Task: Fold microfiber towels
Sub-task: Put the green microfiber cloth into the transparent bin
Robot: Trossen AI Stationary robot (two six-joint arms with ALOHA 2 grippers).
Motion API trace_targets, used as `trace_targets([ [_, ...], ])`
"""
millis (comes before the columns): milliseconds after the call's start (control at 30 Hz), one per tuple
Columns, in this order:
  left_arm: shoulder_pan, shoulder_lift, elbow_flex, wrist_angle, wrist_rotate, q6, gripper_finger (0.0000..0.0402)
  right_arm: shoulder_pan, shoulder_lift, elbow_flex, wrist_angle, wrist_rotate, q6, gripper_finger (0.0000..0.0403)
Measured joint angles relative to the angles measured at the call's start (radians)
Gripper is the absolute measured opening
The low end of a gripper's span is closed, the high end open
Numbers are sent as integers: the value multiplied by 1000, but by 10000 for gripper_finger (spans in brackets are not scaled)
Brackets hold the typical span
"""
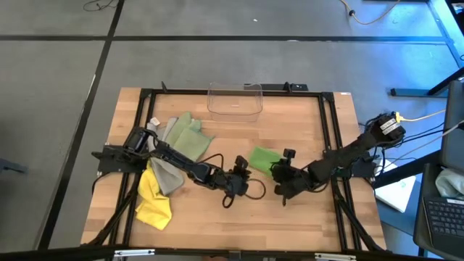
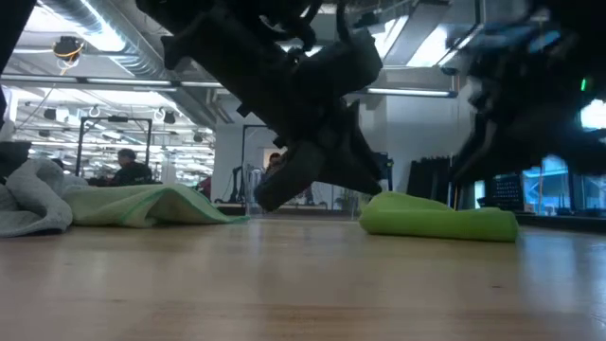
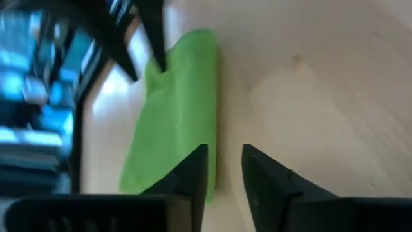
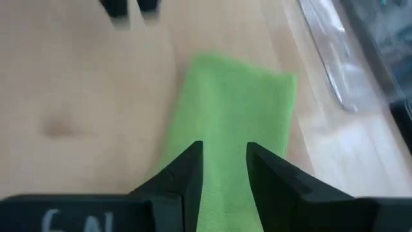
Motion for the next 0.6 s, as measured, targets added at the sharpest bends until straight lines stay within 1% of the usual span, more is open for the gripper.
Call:
trace_targets([
  [67, 2, 0, 0, 1, 1, 87, 120, 25, -25, 30, -38, 1, 6, 122],
  [167, 36, 0, 0, 8, -13, 160, 163, 67, -62, 57, -51, 2, 7, 122],
  [233, 59, 0, 0, 17, -14, 182, 191, 93, -85, 67, -53, 3, 11, 122],
  [333, 84, 15, 2, 50, 35, 190, 225, 130, -120, 77, -99, 23, 56, 122],
  [433, 91, 51, 13, 51, 65, 245, 244, 163, -154, 78, -146, 51, 104, 122],
  [500, 91, 90, 47, 47, 57, 254, 250, 179, -169, 78, -172, 64, 142, 122],
  [600, 91, 150, 138, 54, -37, 262, 253, 198, -180, 78, -207, 79, 193, 122],
])
